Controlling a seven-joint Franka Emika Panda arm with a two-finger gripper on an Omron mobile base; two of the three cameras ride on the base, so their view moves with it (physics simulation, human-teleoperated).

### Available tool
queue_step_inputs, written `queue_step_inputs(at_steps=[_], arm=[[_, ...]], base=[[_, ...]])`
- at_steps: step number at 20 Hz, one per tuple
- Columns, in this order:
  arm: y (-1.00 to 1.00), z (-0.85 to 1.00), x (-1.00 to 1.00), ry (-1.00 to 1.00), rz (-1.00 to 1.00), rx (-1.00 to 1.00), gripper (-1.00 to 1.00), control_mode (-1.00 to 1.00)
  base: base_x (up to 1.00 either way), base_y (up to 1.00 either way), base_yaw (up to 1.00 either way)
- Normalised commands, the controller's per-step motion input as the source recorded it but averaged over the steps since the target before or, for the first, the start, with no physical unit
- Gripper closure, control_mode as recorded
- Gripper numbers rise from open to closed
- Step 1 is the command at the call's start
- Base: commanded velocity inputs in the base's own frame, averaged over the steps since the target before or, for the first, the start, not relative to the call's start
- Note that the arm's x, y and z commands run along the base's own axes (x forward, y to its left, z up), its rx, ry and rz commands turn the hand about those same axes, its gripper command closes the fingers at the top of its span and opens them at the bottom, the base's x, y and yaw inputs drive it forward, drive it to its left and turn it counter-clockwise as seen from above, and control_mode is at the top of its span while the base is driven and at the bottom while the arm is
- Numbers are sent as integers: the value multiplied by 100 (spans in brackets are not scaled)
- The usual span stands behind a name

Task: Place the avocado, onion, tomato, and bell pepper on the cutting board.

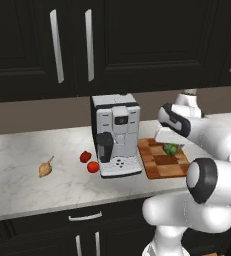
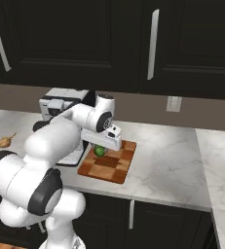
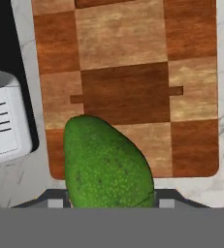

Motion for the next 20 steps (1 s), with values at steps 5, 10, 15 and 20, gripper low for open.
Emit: queue_step_inputs(at_steps=[5, 10, 15, 20], arm=[[-14, -64, 23, 0, 0, 1, 100, -100], [-1, -40, 27, 0, 0, 0, 100, -100], [0, -1, 69, 0, 0, 0, 100, -100], [0, 0, 81, 1, 0, 0, 100, -100]], base=[[0, 0, 0], [0, 0, 0], [0, 0, 0], [0, 0, 0]])
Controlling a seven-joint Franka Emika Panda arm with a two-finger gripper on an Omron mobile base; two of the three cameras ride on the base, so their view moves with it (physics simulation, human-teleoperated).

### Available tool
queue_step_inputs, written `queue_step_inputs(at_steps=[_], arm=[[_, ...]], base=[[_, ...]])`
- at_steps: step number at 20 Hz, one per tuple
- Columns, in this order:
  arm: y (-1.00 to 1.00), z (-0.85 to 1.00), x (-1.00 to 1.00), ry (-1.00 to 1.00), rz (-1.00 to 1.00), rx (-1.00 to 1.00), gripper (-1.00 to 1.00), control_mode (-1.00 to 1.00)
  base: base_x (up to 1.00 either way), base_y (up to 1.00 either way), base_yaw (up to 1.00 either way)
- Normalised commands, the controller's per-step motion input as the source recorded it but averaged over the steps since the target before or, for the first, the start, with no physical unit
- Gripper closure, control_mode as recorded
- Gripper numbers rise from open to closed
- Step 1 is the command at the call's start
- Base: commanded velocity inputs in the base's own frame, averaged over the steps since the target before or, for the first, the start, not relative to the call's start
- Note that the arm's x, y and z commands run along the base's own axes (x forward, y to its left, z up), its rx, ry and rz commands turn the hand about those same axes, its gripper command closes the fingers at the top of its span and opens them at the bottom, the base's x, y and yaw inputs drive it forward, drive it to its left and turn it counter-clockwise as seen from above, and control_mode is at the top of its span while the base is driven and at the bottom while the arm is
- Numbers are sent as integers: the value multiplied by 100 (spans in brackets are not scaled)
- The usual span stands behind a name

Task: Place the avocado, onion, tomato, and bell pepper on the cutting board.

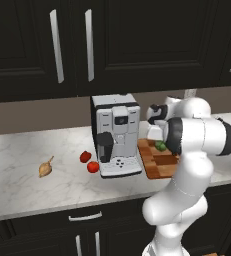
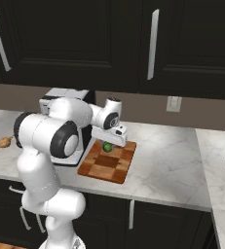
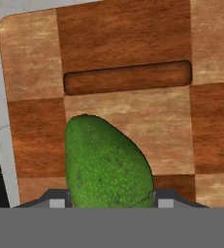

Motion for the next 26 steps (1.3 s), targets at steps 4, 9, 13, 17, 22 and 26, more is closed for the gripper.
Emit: queue_step_inputs(at_steps=[4, 9, 13, 17, 22, 26], arm=[[0, -4, 70, 0, 0, 0, 100, -100], [0, -25, 44, 0, 0, 0, 100, -100], [0, -45, 0, 0, 0, 0, 100, -100], [0, -33, 0, 0, 0, 0, 100, -100], [0, 0, 0, 0, 0, 0, 100, -100], [0, 0, 0, 0, 0, 0, -100, -100]], base=[[0, 0, 0], [0, 0, 0], [0, 0, 0], [0, 0, 0], [0, 0, 0], [0, 0, 0]])
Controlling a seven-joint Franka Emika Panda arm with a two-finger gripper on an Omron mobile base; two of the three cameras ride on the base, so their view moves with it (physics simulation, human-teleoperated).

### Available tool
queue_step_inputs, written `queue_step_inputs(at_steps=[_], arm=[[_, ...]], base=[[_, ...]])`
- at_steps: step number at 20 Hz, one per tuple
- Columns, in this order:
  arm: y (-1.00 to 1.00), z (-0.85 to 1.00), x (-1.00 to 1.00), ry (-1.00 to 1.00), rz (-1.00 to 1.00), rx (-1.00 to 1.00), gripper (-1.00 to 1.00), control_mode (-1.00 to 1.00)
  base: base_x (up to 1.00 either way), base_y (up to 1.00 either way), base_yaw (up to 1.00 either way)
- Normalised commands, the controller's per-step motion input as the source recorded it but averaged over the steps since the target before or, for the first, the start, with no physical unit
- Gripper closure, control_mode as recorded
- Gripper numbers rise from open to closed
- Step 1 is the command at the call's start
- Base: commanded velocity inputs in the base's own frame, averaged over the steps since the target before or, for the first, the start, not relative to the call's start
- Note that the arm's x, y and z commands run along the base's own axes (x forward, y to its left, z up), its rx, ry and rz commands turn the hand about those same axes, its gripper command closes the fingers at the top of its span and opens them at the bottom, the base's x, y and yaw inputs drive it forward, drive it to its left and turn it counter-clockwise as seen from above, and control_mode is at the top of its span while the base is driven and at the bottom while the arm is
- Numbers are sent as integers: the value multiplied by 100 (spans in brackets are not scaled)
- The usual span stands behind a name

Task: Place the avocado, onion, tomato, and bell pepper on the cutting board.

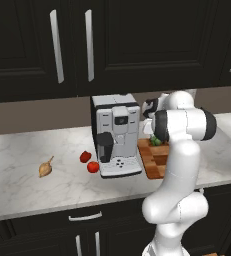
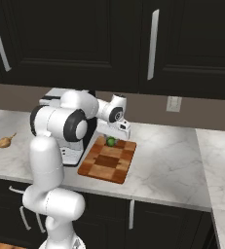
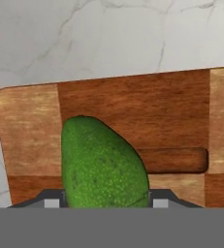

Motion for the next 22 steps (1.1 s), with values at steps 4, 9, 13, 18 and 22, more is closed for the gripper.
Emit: queue_step_inputs(at_steps=[4, 9, 13, 18, 22], arm=[[0, 0, 0, 0, 0, 0, -100, -100], [0, 0, -3, 0, 0, 0, -100, -100], [0, 14, -36, -4, 0, 0, -100, -100], [0, 12, -57, -2, 0, 0, -100, -100], [0, 1, -91, 0, 0, 0, -100, -100]], base=[[0, 0, 0], [0, 0, 0], [0, 0, 0], [0, 0, 0], [0, 0, 0]])
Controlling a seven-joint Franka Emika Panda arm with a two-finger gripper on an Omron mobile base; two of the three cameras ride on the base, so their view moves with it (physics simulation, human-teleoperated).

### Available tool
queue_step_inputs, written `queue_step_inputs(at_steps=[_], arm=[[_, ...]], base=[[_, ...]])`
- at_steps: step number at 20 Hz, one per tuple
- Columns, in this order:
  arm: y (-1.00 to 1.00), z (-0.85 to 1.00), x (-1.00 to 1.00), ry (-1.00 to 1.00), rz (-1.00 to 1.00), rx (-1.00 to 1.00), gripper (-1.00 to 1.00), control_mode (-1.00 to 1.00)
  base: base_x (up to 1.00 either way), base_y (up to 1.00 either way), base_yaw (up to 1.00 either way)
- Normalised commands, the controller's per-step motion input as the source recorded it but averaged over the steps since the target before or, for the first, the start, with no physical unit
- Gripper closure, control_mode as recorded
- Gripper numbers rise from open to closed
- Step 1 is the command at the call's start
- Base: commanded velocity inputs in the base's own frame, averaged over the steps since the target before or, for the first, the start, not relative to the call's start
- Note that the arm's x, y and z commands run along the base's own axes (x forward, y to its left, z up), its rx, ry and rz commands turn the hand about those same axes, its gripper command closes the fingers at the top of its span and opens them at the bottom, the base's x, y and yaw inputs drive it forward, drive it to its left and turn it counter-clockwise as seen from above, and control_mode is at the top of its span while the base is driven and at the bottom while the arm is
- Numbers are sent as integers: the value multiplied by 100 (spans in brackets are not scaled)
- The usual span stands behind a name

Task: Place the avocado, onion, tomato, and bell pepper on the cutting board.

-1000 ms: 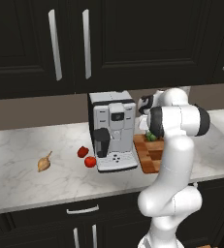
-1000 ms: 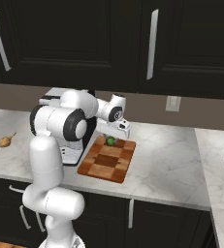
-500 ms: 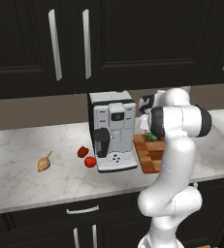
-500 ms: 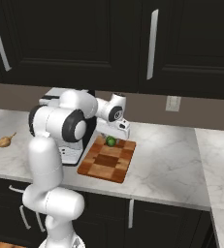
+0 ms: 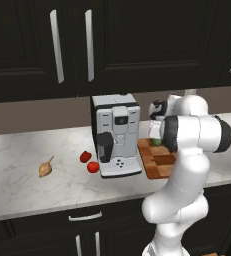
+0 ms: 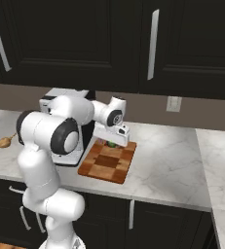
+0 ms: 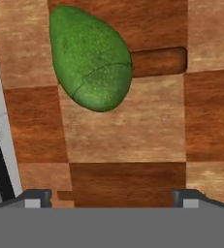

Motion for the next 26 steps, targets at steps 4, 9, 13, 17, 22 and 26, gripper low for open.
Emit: queue_step_inputs(at_steps=[4, 9, 13, 17, 22, 26], arm=[[5, 0, -95, 0, 1, 0, -100, -100], [19, 4, -91, -4, 3, 0, -100, -100], [37, 10, -81, -6, 3, 0, -100, -100], [56, 6, -77, -5, 5, 0, -100, -100], [61, 13, -51, -2, 6, 0, -100, -100], [72, 17, -14, 0, 5, 0, -100, -100]], base=[[0, 0, 0], [0, 0, 0], [0, 0, 0], [0, 0, 0], [0, 0, 0], [0, 0, 0]])
